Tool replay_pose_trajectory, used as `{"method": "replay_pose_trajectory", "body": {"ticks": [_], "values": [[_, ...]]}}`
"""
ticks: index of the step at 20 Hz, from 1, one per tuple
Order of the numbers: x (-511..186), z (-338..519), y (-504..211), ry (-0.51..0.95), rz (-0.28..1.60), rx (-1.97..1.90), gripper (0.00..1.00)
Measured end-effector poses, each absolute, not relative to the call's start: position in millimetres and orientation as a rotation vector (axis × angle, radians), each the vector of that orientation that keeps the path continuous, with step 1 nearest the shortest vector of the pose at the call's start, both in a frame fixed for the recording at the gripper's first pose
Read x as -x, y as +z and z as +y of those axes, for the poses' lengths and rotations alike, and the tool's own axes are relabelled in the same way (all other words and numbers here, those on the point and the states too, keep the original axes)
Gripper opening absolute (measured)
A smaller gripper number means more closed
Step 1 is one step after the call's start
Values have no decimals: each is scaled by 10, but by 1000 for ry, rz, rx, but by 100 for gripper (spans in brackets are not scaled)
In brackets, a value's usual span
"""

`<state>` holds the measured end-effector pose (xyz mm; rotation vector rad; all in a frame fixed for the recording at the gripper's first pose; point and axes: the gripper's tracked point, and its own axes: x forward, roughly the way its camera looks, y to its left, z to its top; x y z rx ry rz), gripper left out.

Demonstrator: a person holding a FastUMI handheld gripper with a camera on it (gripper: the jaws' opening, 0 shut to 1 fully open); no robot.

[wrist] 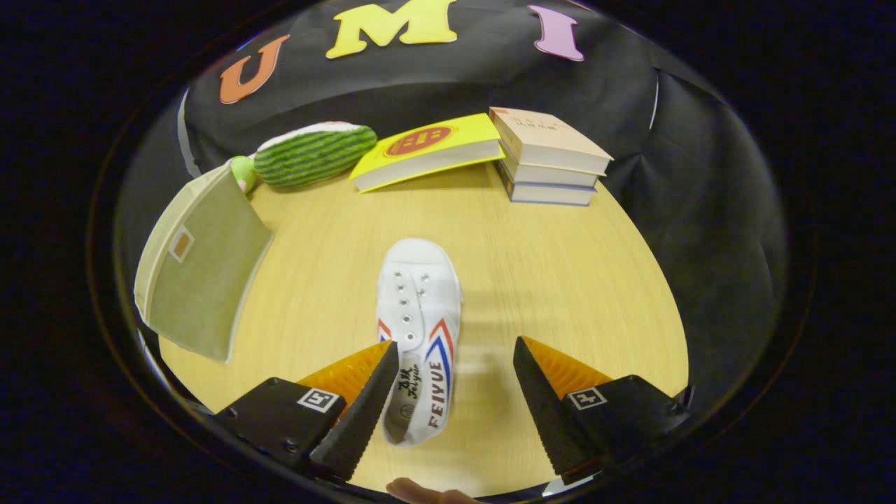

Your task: Open the storage box then place both shoes into the box .Put the left shoe in first, then the right shoe, with the right side of both shoes facing outward in a uniform manner.

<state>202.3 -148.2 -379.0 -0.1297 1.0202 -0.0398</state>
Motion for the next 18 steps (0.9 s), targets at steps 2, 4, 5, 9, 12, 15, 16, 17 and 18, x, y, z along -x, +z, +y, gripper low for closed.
{"method": "replay_pose_trajectory", "body": {"ticks": [2, 4, 5, 9, 12, 15, 16, 17, 18], "values": [[-1993, -1499, -3775, -28, 1068, 116, 100], [-1970, -1421, -3836, 6, 1104, 121, 100], [-1940, -1433, -3899, -4, 1138, 131, 98], [-1984, -1369, -4121, -25, 1215, 172, 77], [-1993, -1287, -4181, -16, 1256, 162, 34], [-2020, -1330, -4184, -44, 1247, 111, 19], [-2028, -1324, -4132, -43, 1235, 54, 6], [-2008, -1331, -4149, -30, 1230, -8, 6], [-1989, -1306, -4135, -20, 1230, -72, 6]]}}
